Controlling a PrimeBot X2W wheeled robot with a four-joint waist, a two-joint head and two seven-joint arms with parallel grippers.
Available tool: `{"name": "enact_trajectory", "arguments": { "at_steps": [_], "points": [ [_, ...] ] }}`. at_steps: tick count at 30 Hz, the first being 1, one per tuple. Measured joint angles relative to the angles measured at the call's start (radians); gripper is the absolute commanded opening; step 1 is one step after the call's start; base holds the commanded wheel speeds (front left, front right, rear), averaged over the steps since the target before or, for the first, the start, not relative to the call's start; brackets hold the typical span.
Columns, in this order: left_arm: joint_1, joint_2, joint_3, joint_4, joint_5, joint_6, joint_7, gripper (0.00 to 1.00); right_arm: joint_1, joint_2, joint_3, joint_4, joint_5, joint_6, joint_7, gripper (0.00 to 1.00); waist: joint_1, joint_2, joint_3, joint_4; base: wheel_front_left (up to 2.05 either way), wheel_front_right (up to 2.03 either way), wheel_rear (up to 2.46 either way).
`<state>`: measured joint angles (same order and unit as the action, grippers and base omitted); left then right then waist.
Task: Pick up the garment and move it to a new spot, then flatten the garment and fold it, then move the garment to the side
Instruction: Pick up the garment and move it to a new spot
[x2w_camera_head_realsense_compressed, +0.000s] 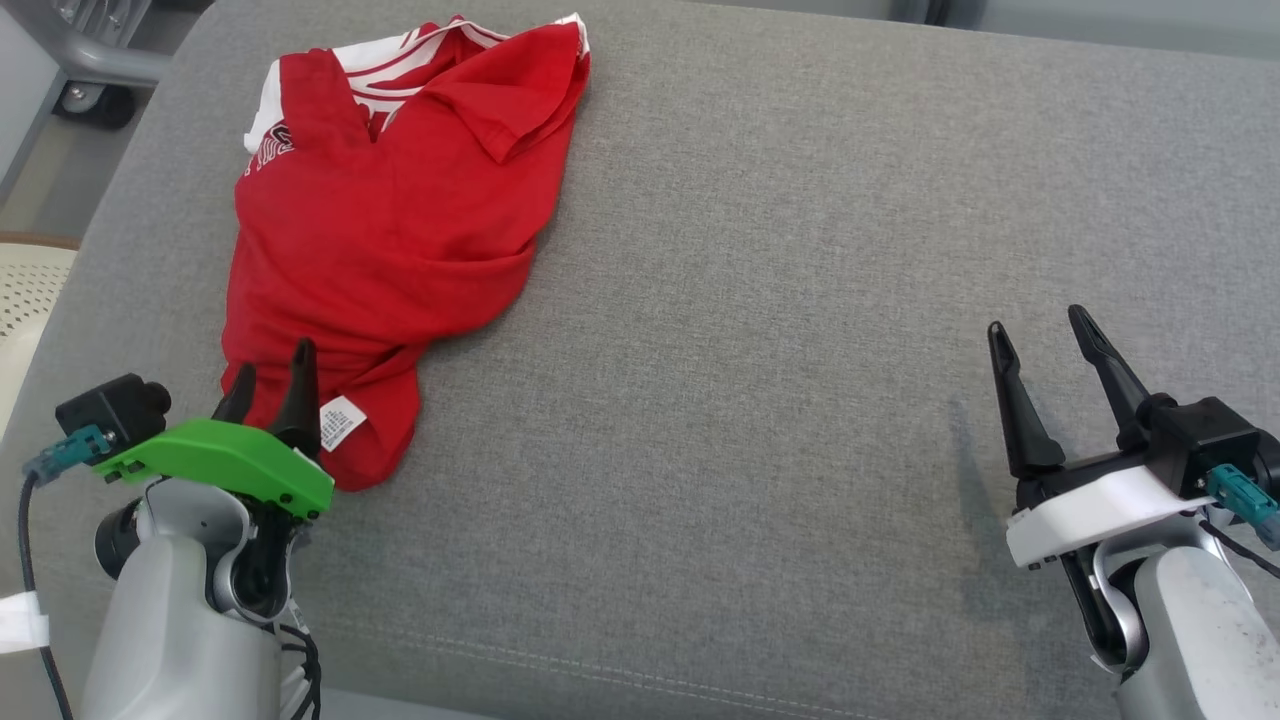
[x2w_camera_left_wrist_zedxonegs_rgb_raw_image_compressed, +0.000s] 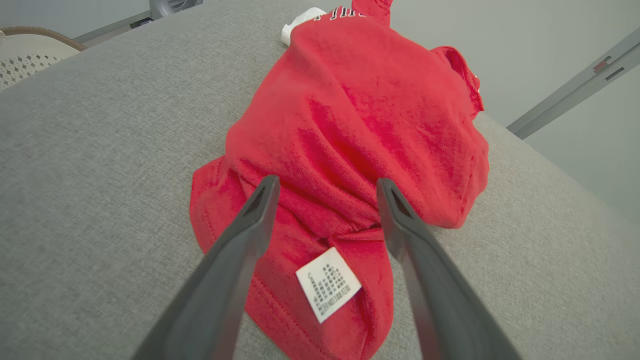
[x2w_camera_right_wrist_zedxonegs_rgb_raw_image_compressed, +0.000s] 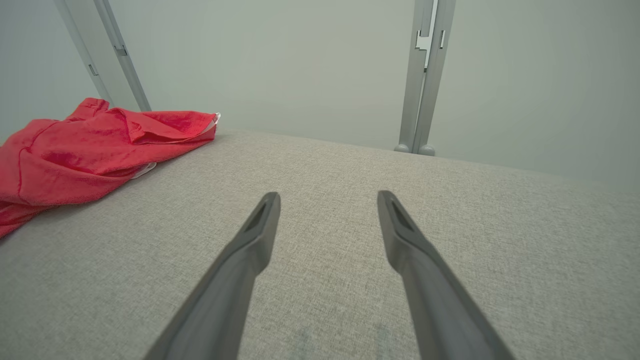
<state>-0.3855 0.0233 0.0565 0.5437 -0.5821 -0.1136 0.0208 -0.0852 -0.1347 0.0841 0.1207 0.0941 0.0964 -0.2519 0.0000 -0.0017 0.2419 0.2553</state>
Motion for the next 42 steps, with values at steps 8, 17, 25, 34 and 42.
{"name": "enact_trajectory", "arguments": {
  "at_steps": [8,17,25,34,42],
  "points": [
    [-0.066,-0.002,0.003,0.059,-0.014,0.017,0.037,1.0,-0.013,-0.002,-0.01,0.007,0.0,0.0,0.0,1.0,0.0,0.0,0.023,-0.016,0.0,0.0,0.0],
    [-0.114,-0.004,0.006,0.129,-0.012,0.027,0.044,0.58,-0.019,-0.001,-0.008,0.016,0.0,0.001,0.0,1.0,0.0,0.0,0.031,-0.02,0.0,0.0,0.0],
    [-0.141,-0.002,0.002,0.186,-0.009,0.027,0.038,0.0,-0.031,-0.001,-0.005,0.027,0.0,0.008,0.0,1.0,0.0,0.0,0.029,-0.029,0.0,0.0,0.0],
    [-0.179,0.018,-0.024,0.216,0.012,0.02,0.013,0.0,-0.031,0.005,-0.007,0.047,0.0,0.009,0.0,1.0,0.0,0.0,-0.005,-0.037,0.0,0.0,0.0],
    [-0.266,0.037,-0.055,0.159,0.043,0.009,-0.013,0.0,-0.029,0.011,-0.009,0.05,0.0,0.009,0.0,1.0,0.0,0.0,-0.035,-0.033,0.0,0.0,0.0]
  ]
}}
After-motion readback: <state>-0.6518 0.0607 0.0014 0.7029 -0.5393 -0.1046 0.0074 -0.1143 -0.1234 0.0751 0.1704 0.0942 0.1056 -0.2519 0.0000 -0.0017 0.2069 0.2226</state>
